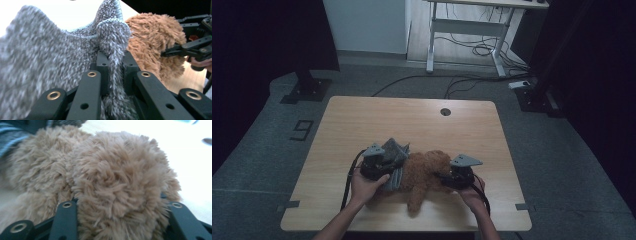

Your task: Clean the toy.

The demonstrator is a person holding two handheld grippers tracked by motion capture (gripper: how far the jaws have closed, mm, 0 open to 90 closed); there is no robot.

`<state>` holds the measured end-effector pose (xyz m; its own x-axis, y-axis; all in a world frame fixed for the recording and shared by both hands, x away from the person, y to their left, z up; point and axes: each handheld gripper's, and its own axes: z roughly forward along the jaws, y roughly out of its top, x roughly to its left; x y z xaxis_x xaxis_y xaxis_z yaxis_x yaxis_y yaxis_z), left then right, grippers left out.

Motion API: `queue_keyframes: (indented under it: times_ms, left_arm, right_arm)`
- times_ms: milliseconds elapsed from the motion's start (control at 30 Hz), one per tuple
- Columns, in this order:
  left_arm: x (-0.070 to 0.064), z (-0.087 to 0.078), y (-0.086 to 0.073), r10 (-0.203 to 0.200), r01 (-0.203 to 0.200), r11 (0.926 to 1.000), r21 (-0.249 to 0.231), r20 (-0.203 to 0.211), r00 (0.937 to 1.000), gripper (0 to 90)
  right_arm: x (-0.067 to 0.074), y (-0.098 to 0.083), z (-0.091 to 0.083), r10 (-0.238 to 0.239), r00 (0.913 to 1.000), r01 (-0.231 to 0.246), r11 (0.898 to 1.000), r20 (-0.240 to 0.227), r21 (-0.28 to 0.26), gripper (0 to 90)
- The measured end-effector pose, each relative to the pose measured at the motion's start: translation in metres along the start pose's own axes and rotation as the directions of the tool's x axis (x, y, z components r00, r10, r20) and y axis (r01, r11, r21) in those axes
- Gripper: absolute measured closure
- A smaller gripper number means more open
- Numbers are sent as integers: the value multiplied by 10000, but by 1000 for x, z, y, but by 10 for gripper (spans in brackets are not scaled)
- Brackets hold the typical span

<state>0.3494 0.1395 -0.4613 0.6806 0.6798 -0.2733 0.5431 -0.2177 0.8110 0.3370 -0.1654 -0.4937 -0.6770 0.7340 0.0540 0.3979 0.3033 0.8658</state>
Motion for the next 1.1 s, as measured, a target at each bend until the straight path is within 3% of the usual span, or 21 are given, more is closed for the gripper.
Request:
queue_keyframes:
  times_ms: [167, 267, 400, 533, 700, 833, 933, 1000, 1100]
  left_arm:
    - [9, 4, 17, 217, -223, 9997, -109, -576, 9981, 797]
    - [15, 11, 21, 122, -128, 9999, -69, -774, 9969, 797]
    - [12, 12, 20, 70, -71, 10000, -25, -631, 9980, 796]
    - [-3, 8, 25, 359, -361, 9993, -30, -513, 9980, 791]
    - [-29, 21, 46, 847, -846, 9964, 59, -61, 9964, 788]
    - [-55, 46, 62, 1167, -1182, 9925, 317, 463, 9921, 789]
    - [-69, 69, 67, 860, -943, 9931, 698, 1139, 9898, 788]
    - [-78, 86, 67, 908, -1041, 9885, 1095, 1203, 9886, 786]
    - [-85, 106, 59, 836, -1013, 9818, 1604, 1136, 9900, 778]
  right_arm:
    - [-9, 3, 16, 258, 9977, -205, 9962, 632, -845, 531]
    - [-9, 3, 24, 108, 9934, 31, 9926, 1138, -1213, 529]
    - [-6, -5, 23, -149, 9918, 337, 9885, 1266, -1476, 514]
    - [-1, -17, 11, -246, 9948, 409, 9850, 984, -1677, 446]
    - [4, -33, -3, 132, 9990, -42, 9789, 427, -2044, 325]
    - [2, -38, -11, 221, 9997, -236, 9834, -103, -1798, 281]
    - [-1, -40, -12, 442, 9986, -482, 9853, -279, -1640, 265]
    - [-2, -40, -13, 579, 9976, -630, 9872, -386, -1463, 254]
    - [0, -40, -13, 445, 9985, -484, 9899, -316, -1330, 265]
